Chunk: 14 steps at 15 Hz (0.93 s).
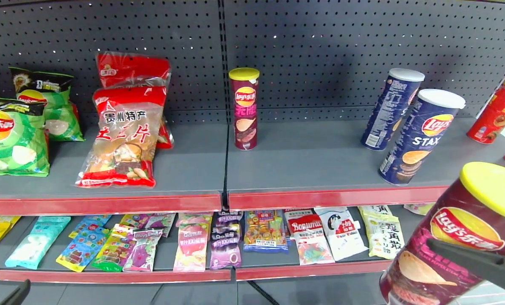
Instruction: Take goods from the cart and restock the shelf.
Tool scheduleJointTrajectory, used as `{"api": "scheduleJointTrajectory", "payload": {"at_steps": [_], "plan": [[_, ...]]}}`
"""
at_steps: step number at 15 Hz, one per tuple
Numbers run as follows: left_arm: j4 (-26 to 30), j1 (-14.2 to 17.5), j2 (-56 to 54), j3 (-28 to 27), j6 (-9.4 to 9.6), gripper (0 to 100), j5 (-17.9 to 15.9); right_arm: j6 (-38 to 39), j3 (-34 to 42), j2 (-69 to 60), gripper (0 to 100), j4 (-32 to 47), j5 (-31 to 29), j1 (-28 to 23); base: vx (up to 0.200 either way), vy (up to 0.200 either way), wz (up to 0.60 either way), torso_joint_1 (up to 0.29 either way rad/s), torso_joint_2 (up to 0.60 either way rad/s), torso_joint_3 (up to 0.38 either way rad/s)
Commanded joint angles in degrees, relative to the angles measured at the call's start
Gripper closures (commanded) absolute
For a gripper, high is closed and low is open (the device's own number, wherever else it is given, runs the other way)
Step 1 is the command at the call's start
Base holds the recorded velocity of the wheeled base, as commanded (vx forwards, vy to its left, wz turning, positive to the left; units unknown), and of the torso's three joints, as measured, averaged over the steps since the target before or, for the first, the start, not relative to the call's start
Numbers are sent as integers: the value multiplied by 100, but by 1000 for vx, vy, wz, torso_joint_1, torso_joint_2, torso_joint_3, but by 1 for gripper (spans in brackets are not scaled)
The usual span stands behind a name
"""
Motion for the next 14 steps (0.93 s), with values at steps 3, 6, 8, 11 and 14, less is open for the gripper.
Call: {"api": "scheduleJointTrajectory", "payload": {"at_steps": [3, 6, 8, 11, 14], "plan": [[-15, -1, -9, -10, 2, 0, 6, -1, 3, -1, 100, 7, -17, 2, 0, 0, 0, 0, 0, 0], [-15, -1, -9, -19, 2, 0, 15, -10, -15, -1, 100, 7, -17, 2, 0, 0, 0, 0, 0, 0], [-15, -1, 0, -19, 2, 0, 24, -10, -15, -1, 100, 7, -17, 2, 200, 0, 0, 0, 0, 5], [-15, -1, 0, -10, 2, 0, 24, -10, -24, -1, 100, 7, 1, 2, 200, 0, 0, 7, 9, 4], [-15, -1, -9, -1, 2, 0, -2, -10, -15, 8, 100, 7, 9, 11, 133, 0, 0, 10, 3, 0]]}}
